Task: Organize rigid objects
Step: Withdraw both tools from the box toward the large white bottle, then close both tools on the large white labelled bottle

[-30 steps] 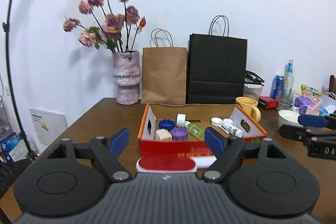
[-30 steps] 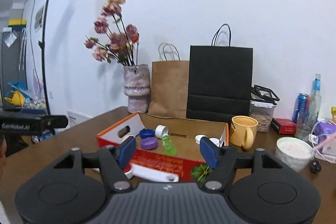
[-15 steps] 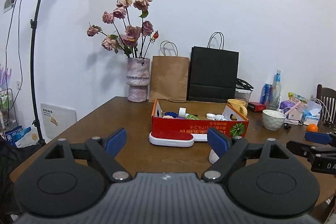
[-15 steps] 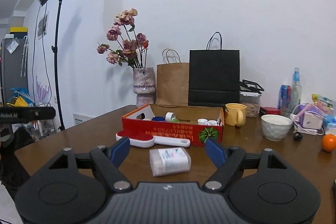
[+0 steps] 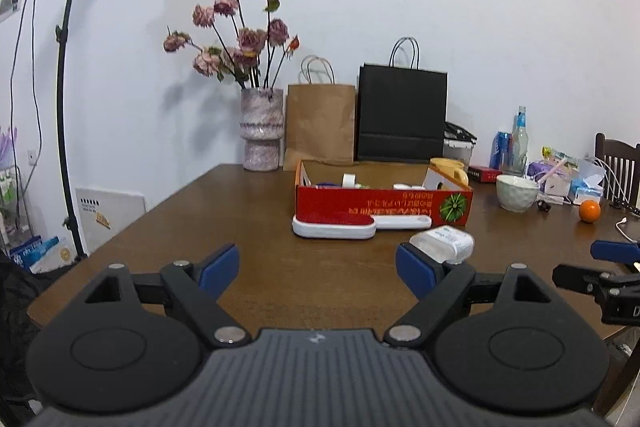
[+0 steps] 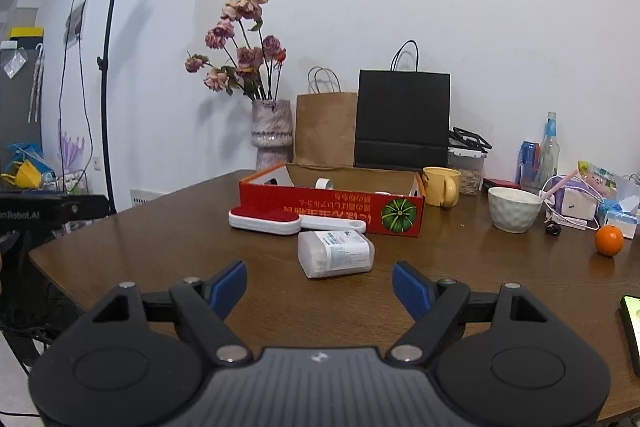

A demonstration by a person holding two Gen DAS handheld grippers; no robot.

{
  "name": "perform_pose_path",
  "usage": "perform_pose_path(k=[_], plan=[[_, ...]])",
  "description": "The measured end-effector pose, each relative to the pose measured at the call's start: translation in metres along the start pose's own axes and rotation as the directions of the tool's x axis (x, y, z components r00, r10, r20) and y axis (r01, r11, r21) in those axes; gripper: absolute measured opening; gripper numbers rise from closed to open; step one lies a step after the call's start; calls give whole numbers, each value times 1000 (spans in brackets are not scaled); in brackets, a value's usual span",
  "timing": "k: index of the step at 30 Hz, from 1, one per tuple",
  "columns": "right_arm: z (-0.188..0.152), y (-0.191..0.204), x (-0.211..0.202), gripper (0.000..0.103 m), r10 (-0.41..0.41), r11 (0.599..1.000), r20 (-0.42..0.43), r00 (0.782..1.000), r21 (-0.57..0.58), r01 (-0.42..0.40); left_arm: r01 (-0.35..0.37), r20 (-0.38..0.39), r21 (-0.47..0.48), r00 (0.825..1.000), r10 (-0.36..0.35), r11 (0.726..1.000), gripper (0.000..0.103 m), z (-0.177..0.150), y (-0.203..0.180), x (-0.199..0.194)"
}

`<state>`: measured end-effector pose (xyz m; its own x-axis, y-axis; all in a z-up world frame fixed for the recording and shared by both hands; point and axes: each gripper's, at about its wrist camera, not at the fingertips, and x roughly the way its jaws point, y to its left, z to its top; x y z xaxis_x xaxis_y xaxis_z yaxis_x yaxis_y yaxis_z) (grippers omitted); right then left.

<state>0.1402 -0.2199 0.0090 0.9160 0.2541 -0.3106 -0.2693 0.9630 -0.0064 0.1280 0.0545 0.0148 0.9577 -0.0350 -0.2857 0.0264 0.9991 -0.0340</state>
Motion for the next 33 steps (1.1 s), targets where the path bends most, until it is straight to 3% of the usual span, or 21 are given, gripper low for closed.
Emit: perform_pose_path(k=[8, 14, 18, 25, 30, 33], plan=[[4, -15, 37, 77, 10, 1000, -46, 999, 25, -8, 19, -102, -28, 995, -22, 999, 87, -7, -3, 39], [18, -46, 87, 62, 42, 996, -80, 996, 83, -36, 111, -170, -63, 978, -120, 992, 85, 0, -31, 92], [27, -69, 129, 56, 71, 992, -93, 993, 115, -60, 185, -229, -126, 950, -210, 975, 76, 5, -52, 136], [34, -100, 199, 41, 153, 965, -135, 979, 235, -119, 241, -284, -270, 905, -316, 932, 62, 15, -71, 196], [28, -101, 232, 39, 218, 952, -206, 954, 259, -162, 216, -306, -286, 903, -302, 934, 41, 15, -80, 223], [21, -106, 239, 39, 290, 915, -192, 937, 342, -213, 220, -320, -313, 892, -320, 924, 35, 11, -79, 233]])
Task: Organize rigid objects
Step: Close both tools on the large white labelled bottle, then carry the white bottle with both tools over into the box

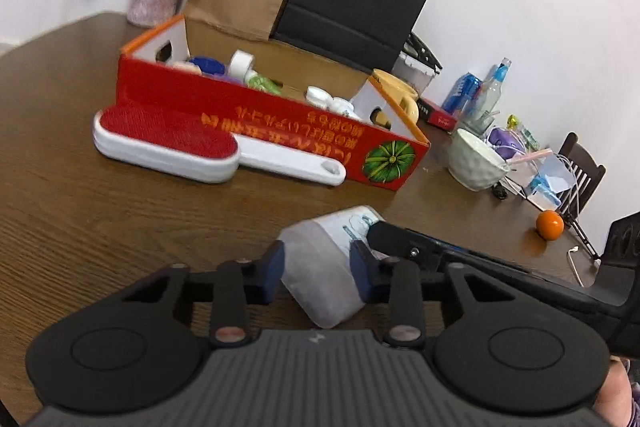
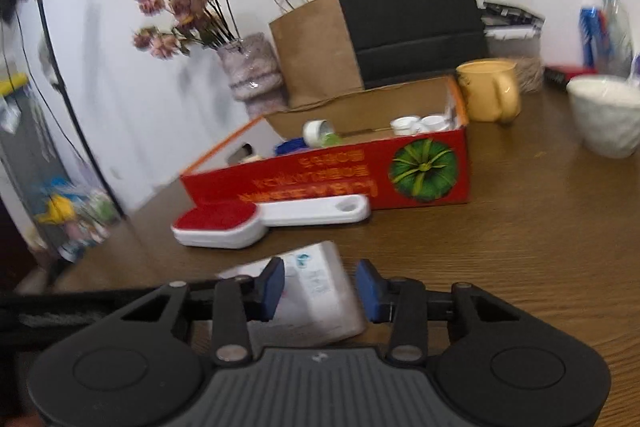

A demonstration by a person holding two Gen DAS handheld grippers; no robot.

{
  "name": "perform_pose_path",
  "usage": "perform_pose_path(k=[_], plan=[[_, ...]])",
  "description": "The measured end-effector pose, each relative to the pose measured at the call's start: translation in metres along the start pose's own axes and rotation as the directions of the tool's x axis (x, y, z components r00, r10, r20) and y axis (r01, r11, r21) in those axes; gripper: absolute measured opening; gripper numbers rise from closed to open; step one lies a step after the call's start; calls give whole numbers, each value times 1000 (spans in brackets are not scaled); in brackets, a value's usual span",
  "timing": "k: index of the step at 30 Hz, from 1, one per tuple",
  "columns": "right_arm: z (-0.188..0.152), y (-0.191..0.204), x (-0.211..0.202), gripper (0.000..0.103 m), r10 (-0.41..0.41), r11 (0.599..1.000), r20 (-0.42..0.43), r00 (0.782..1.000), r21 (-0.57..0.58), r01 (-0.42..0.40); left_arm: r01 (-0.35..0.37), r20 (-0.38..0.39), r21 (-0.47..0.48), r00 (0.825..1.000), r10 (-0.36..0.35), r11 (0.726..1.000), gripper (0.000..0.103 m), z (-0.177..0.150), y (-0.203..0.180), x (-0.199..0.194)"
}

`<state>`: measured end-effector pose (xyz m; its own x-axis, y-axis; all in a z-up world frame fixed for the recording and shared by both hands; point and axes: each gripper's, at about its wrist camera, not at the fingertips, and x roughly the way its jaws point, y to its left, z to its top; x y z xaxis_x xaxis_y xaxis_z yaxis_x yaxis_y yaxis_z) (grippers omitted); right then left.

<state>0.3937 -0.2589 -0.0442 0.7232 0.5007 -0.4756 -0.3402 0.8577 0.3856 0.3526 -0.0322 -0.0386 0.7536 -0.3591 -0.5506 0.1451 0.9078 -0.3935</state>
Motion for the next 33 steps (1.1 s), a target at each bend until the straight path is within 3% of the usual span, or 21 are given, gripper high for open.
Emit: perform_pose_path(k=[5, 10, 18, 26, 33], plan=[[-4, -13, 3, 34, 78, 984, -27, 997, 163, -72, 4, 10, -25, 1000, -3, 1000, 35, -2, 4, -1], [-32, 14, -21, 32, 74, 992, -9, 997, 106, -72, -34, 43, 30, 999, 33, 999, 34, -17, 1, -26], [-76, 40, -78, 30, 54, 994, 87, 995, 92, -62, -36, 116, 71, 993, 28, 997, 34, -60, -14, -77], [-69, 56, -132, 30, 71, 997, 221, 973, 25, -79, -9, 242, 150, 970, -27, 989, 34, -64, -47, -124], [-49, 61, -149, 30, 88, 996, 288, 954, -22, -85, -4, 313, 179, 948, -54, 984, 34, -52, -66, -138]])
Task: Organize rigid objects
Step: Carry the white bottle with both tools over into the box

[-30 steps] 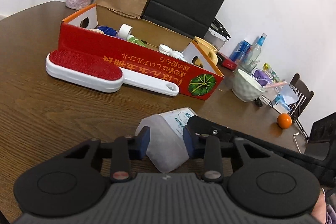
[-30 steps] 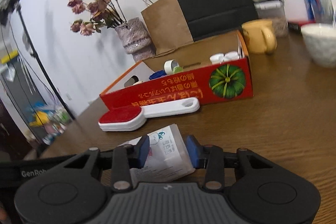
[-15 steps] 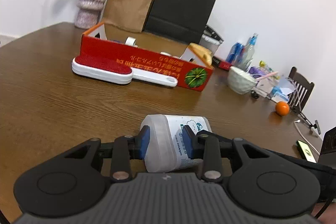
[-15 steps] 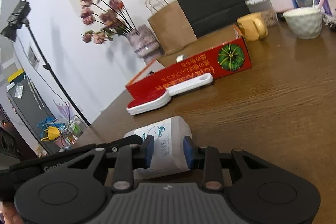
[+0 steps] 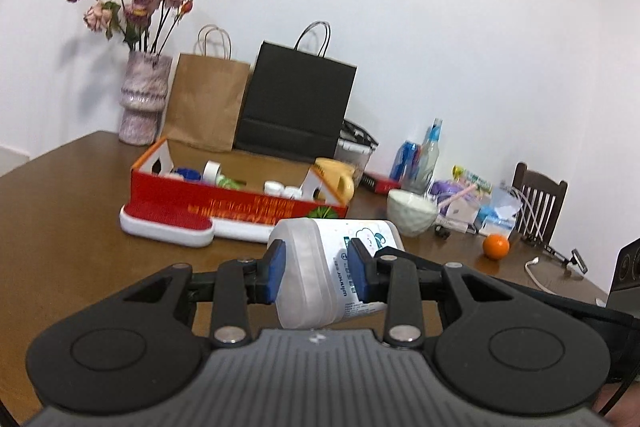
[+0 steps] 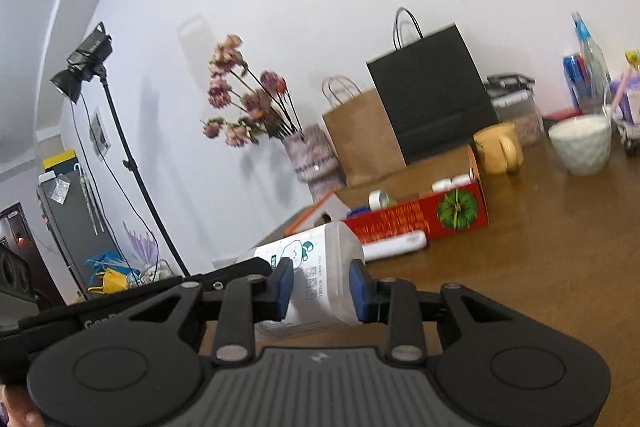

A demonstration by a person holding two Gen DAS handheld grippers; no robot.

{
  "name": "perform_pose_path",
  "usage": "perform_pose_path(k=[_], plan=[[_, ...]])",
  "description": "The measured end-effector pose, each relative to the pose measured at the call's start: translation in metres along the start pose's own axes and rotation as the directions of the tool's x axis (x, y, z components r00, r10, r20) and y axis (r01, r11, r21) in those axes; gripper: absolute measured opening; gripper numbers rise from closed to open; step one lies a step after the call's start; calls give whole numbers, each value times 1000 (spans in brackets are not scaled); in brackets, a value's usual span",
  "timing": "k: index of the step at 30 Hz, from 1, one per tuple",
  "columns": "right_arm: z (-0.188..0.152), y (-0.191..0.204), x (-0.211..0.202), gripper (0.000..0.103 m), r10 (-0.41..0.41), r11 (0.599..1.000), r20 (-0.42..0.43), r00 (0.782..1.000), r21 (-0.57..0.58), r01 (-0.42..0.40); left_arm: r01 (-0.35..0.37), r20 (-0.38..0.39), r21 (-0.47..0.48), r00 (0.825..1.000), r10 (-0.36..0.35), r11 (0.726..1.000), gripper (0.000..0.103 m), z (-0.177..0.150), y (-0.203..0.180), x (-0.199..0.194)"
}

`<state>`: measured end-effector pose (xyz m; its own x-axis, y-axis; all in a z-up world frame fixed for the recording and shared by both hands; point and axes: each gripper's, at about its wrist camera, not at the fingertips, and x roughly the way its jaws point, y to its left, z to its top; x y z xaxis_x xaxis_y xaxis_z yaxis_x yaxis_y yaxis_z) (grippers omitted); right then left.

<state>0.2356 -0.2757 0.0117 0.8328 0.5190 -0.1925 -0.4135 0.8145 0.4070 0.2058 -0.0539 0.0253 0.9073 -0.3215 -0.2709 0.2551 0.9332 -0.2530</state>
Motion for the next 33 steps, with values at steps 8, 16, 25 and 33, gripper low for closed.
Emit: perform_pose_path(k=[8, 16, 25, 33], plan=[[54, -4, 34, 30, 17, 999, 59, 998, -42, -14, 25, 80, 4, 997, -25, 1000, 34, 45, 5, 28], [149, -24, 119, 28, 63, 997, 54, 997, -52, -60, 12, 128, 44, 992, -18, 999, 34, 134, 20, 102], [203, -78, 245, 25, 29, 998, -92, 995, 50, -25, 61, -30, 1, 998, -61, 998, 34, 200, 79, 237], [182, -149, 361, 25, -44, 976, -301, 953, 193, 106, 20, -282, -139, 957, -59, 990, 34, 175, 138, 364]])
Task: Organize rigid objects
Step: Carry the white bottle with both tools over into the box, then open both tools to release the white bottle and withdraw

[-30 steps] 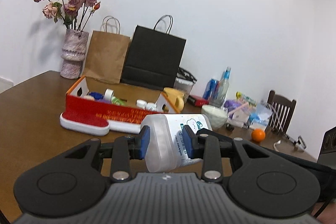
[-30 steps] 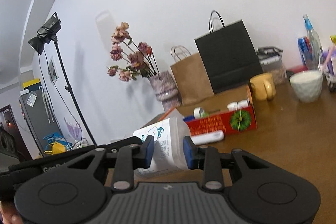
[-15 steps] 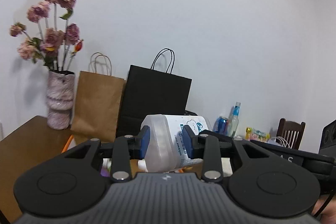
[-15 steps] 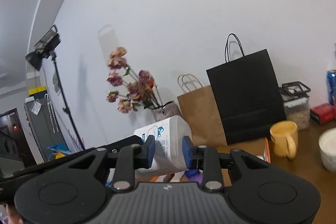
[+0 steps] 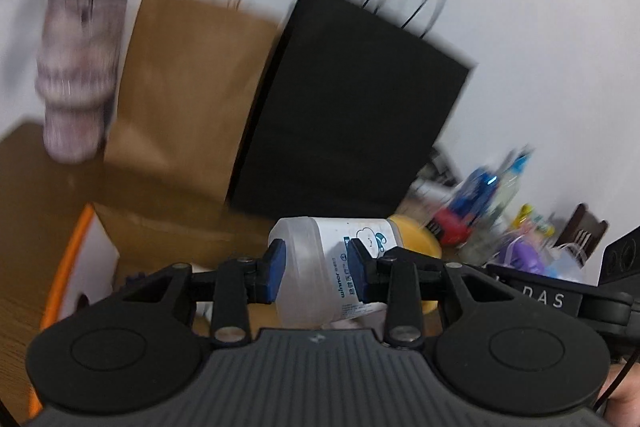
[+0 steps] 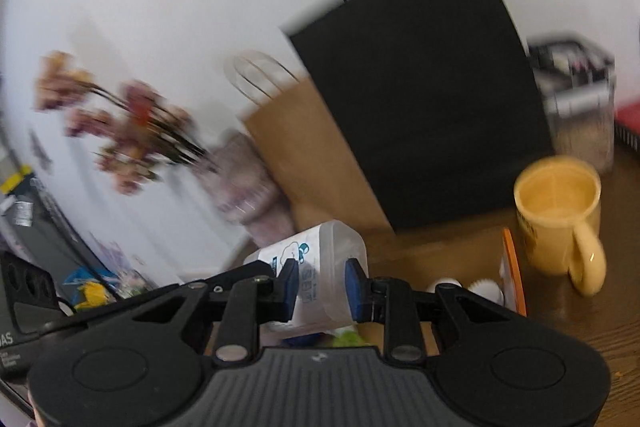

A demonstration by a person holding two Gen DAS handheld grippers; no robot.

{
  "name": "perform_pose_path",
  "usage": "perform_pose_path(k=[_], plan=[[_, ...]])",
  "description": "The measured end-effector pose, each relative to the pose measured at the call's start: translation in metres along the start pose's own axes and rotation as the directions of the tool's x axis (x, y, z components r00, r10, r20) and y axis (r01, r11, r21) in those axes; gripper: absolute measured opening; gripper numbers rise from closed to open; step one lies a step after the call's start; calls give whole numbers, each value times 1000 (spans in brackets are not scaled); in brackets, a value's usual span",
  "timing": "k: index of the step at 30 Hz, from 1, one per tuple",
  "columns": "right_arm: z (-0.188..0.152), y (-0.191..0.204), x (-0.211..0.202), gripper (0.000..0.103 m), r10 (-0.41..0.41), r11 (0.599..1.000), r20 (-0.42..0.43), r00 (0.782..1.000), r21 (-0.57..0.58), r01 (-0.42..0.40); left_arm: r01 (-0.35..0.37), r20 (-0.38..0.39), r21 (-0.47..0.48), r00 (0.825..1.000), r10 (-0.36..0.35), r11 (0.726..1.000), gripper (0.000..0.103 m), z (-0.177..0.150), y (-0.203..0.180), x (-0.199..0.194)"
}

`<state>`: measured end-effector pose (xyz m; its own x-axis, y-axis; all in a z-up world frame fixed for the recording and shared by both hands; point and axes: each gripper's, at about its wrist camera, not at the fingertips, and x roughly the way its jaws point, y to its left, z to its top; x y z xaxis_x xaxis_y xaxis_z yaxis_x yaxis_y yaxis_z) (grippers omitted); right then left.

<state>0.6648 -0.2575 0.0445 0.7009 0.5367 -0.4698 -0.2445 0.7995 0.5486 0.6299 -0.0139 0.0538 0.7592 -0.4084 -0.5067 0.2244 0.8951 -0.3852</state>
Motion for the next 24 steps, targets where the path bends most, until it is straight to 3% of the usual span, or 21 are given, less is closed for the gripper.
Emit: perform_pose_path(k=[6, 13, 19, 22, 24], plan=[[-14, -37, 72, 25, -66, 993, -140, 988, 88, 79, -122, -171, -112, 980, 101, 986, 33, -12, 34, 67], [-20, -38, 88, 25, -169, 983, -156, 973, 52, 179, -157, -205, -125, 970, 130, 980, 37, -17, 37, 88], [-13, -15, 37, 27, -175, 984, -95, 980, 23, 178, -155, -152, -65, 978, 144, 986, 40, -7, 26, 32], [-10, 3, -3, 31, -176, 984, -67, 982, -14, 175, -168, -110, -6, 980, 166, 986, 51, -1, 15, -15], [-14, 20, -38, 42, -174, 983, -31, 984, -67, 172, -166, -86, 26, 982, 168, 986, 63, -6, 8, -55]])
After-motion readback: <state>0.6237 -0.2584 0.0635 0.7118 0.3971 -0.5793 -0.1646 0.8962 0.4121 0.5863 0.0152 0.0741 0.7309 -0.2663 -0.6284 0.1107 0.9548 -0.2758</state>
